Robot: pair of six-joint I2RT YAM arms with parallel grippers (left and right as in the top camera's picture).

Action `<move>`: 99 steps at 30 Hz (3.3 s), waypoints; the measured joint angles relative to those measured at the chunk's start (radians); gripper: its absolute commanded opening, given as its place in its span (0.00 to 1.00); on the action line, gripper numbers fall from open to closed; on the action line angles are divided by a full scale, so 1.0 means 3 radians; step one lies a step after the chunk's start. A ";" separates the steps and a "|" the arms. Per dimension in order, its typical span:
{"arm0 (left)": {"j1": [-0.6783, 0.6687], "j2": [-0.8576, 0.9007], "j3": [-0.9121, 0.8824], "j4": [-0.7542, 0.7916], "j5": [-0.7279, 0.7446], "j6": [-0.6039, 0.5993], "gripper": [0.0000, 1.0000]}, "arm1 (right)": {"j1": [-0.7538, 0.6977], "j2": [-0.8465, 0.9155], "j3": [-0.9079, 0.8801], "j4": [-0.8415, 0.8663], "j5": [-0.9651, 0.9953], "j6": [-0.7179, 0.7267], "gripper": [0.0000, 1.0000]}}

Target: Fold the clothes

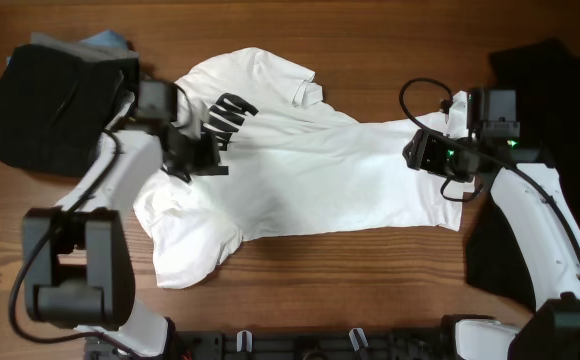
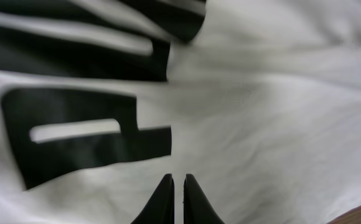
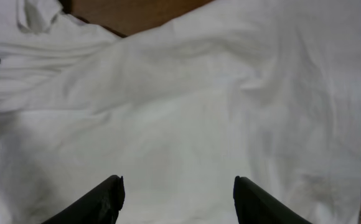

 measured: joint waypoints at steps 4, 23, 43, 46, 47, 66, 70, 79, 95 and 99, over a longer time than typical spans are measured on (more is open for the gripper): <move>0.0004 0.0120 -0.0328 0.0134 -0.0183 -0.0205 0.07 | -0.0113 0.0256 0.0001 0.0170 0.0132 0.0019 0.65; 0.0212 0.0076 -0.0370 0.0051 -0.0150 -0.0379 0.17 | -0.1386 0.1340 0.0015 0.1027 -0.0712 0.0225 0.22; 0.0212 0.0065 -0.0373 0.0051 -0.0153 -0.0388 0.21 | -0.1373 0.1592 0.0690 0.1347 -0.1368 0.0324 0.50; 0.0212 0.0060 -0.0376 0.0053 -0.0150 -0.0388 0.24 | -0.1373 0.1593 0.0699 0.0376 -0.0918 0.0112 0.54; 0.0212 0.0060 -0.0376 0.0053 -0.0154 -0.0388 0.25 | -0.1373 0.1593 0.0689 -0.0039 -0.0693 0.0079 0.57; 0.0301 0.0045 -0.0366 -0.0056 -0.0173 -0.0384 0.31 | -0.1373 0.0857 0.0633 -0.1263 -0.0280 -0.0109 0.04; 0.0468 0.0045 -0.0367 -0.0084 -0.0158 -0.0384 0.32 | -0.1373 0.0175 0.0690 -0.1986 0.0287 0.0207 0.37; 0.0537 0.0024 -0.0364 -0.0088 -0.0145 -0.0324 0.49 | -0.1373 0.0164 0.0690 -0.1695 0.0713 0.0187 0.67; 0.0582 -0.0020 -0.0189 -0.0538 0.0212 0.0160 0.46 | -0.1373 0.1118 0.0097 0.0098 -0.0774 -0.0607 0.50; 0.0256 -0.0411 -0.0179 -0.0571 0.0680 0.0543 0.26 | -0.1373 0.1274 0.0097 0.0575 -0.0797 0.0085 0.44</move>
